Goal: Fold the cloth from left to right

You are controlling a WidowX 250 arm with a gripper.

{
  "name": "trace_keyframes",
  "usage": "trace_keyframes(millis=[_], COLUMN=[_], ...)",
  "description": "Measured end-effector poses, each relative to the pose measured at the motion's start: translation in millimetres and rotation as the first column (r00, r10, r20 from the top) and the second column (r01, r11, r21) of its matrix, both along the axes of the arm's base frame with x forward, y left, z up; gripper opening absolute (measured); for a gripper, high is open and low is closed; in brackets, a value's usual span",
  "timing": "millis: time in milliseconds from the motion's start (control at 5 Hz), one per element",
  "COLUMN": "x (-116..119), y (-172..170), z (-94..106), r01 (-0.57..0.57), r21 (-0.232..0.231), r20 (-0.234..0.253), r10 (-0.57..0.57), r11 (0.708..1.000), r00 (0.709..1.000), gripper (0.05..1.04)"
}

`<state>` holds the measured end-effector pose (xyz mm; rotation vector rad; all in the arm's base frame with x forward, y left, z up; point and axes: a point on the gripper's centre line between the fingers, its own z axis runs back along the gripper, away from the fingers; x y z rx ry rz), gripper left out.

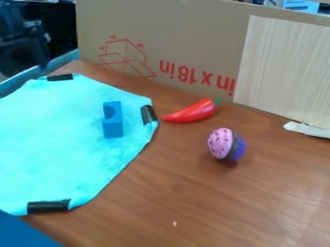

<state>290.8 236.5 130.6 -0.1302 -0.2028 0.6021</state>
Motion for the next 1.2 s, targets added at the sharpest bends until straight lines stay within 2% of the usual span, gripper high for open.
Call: trace_keyframes(millis=[200, 400, 800, 1000, 1200], x=[-11.9, -23.9, -47.2, -54.9, -58.6], y=[15.4, 29.8, 47.7, 57.3, 67.8], z=[-5.5, -10.8, -23.9, -30.8, -49.3], r01=[-0.014, -0.043, -0.130, -0.150, -0.162], r21=[0.007, 0.041, 0.050, 0.080, 0.089], r20=[-0.016, -0.023, -0.062, -0.067, -0.083], r10=[0.015, 0.044, 0.133, 0.155, 0.170], r11=[1.000, 0.998, 0.990, 0.985, 0.983], r00=[1.000, 0.999, 0.989, 0.986, 0.982], gripper=[1.000, 1.000, 1.000, 1.000, 1.000])
